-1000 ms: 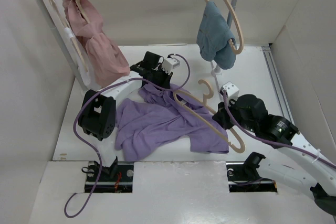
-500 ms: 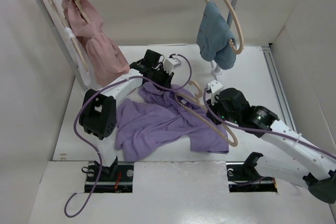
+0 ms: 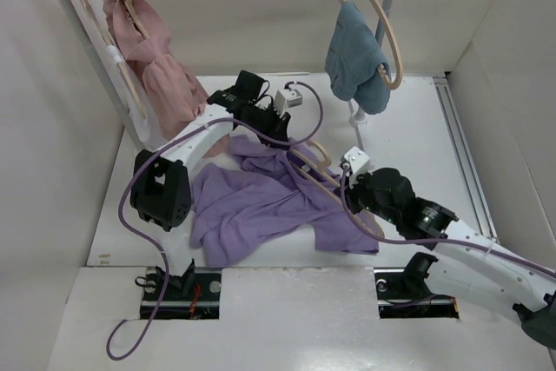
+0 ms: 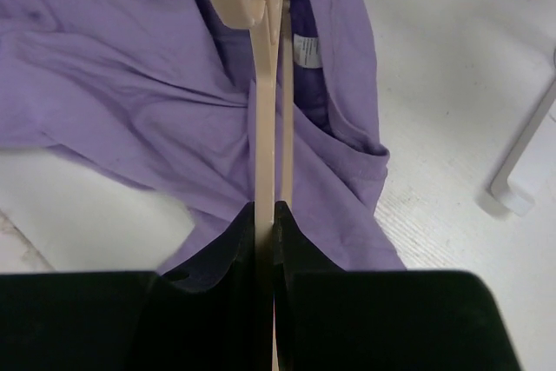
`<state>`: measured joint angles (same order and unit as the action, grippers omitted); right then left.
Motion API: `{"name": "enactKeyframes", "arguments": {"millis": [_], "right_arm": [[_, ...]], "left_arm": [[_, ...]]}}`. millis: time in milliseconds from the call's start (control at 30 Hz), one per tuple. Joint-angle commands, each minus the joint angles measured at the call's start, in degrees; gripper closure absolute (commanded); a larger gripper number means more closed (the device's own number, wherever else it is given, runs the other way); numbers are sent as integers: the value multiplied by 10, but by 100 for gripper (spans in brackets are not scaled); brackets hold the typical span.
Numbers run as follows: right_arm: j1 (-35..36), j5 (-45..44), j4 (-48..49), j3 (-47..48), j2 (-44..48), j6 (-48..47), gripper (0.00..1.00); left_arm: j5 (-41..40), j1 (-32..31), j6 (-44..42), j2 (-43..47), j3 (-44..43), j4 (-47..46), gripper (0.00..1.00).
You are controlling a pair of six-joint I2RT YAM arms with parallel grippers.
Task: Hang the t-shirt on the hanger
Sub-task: Place tshirt on hanger
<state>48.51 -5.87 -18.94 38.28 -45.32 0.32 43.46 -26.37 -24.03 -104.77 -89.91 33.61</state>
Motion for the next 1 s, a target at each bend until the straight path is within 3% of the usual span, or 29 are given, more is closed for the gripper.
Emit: {"name": "enactKeyframes", "arguments": {"millis": [0, 200, 533, 567, 600, 733, 800, 967], "right_arm": [[7, -5, 154, -24, -4, -32, 100], [7, 2, 240, -87, 2, -37, 100], [7, -28, 358, -152, -21, -56, 100], [7, -28, 367, -158, -21, -56, 100], [7, -14, 390, -167, -21, -56, 100], [7, -4, 420, -202, -10, -56, 100], [7, -9, 420, -202, -4, -56, 100], [7, -3, 425, -213, -4, -63, 100]], "left_arm": [[90, -2, -29, 18, -44, 63, 100], [109, -2, -51, 37, -52, 75, 100], [73, -53, -99, 43, -59, 110, 100], [73, -53, -99, 43, -65, 110, 97], [57, -53, -99, 48, -65, 110, 74], [-20, -53, -148, 60, -41, 110, 42], [-73, -53, -162, 81, -17, 97, 40], [-131, -41, -207, 150, 58, 0, 22]]}}
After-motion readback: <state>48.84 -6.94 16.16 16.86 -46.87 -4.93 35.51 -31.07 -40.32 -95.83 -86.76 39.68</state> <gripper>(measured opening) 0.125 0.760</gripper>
